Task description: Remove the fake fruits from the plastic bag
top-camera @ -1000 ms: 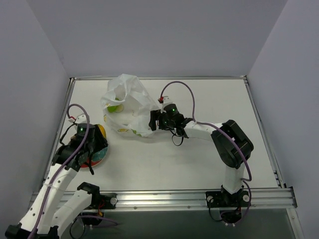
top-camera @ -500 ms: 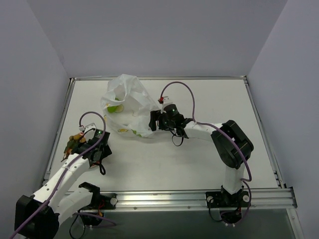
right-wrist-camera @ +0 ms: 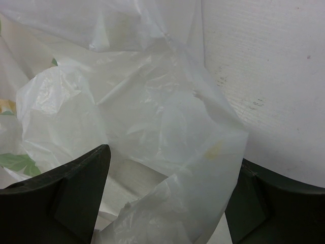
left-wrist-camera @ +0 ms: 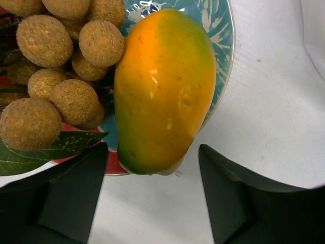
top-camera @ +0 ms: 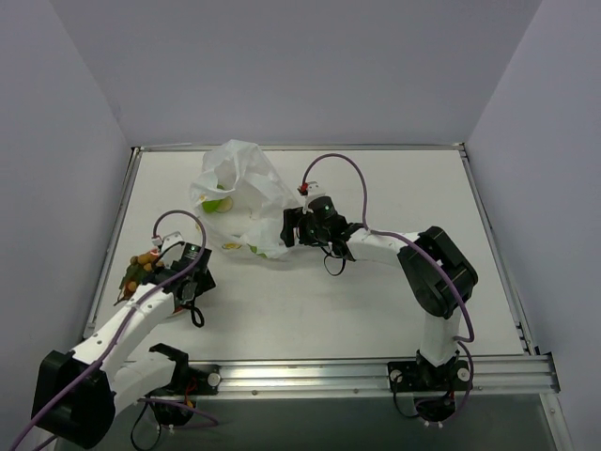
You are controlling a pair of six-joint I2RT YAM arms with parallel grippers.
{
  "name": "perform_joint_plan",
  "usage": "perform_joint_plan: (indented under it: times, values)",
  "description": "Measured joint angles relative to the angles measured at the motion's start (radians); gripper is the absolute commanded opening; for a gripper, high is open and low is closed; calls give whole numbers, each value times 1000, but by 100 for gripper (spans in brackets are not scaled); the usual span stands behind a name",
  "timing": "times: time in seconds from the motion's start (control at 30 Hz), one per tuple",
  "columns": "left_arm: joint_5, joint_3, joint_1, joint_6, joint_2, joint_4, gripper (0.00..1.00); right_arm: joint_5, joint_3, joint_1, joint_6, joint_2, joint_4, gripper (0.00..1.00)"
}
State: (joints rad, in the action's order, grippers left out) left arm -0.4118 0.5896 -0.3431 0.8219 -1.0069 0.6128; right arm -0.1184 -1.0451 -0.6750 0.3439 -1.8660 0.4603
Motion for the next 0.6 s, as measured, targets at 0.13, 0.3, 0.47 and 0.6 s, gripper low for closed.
perform_joint_plan:
  times: [0.13, 0.3, 0.47, 0.6]
  values:
    - [-10, 7, 0, -24, 24, 0, 91, 0, 0, 0, 0, 0, 0, 77]
    - [-1, 72, 0, -49, 96, 7, 92, 5, 0, 0, -1, 0, 0, 71]
    - [89, 142, -2, -55, 115, -29, 91, 7, 0, 0, -4, 0, 0, 25]
    - [161, 205, -33, -54, 73, -72, 84, 8, 0, 0, -2, 0, 0, 9]
